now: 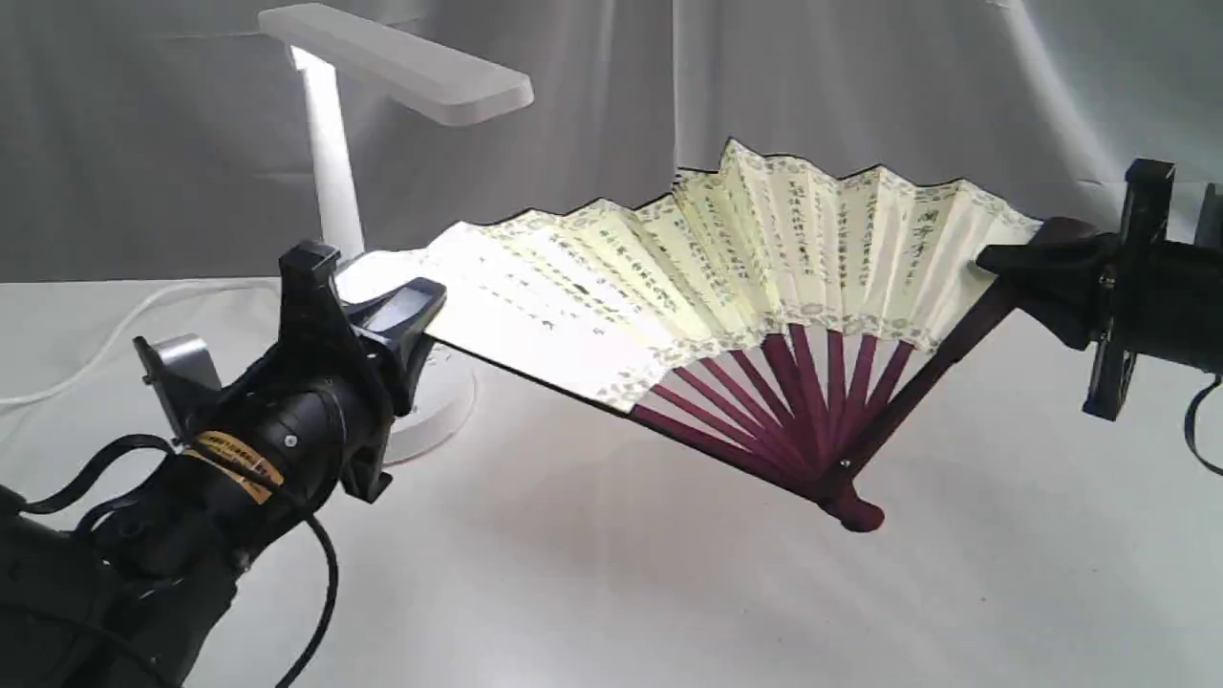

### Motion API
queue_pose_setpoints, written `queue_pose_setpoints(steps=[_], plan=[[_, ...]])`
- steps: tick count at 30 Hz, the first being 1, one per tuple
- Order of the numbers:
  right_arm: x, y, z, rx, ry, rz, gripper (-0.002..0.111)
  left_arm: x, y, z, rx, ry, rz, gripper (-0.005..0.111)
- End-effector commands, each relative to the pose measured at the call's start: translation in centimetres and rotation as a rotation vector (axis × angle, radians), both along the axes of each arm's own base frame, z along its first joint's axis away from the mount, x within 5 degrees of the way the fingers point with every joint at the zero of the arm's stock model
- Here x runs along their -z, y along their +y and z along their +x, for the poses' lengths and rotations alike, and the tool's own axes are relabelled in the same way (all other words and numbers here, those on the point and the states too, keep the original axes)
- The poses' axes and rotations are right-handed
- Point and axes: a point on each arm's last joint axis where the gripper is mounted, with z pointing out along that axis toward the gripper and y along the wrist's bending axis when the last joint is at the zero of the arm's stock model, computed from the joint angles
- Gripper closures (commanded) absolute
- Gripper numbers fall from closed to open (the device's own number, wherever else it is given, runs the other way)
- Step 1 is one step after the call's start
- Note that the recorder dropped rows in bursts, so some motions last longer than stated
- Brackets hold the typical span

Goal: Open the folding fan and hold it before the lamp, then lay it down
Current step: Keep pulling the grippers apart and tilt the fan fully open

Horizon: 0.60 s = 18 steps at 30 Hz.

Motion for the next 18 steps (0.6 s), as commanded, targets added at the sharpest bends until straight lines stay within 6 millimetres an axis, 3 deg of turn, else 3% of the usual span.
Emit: queue_pose_setpoints(steps=[1,11,18], plan=[[0.0,-0.3,0.0,-0.007,-0.025,-0.053,0.108,-1.1,0.9,-0.5,-0.068,-0.033,-0.051,0.107],[0.0,-0.3,0.0,-0.005,-0.010,-0.040,0.108,-0.5,0.5,-2.4,-0.079,0.018,-0.057,0.107],[0.0,-1.5,-0.2,0.029,0.007,-0.026,0.108,0.1,0.6,-3.1,-0.131,0.055,-0.072,0.107]])
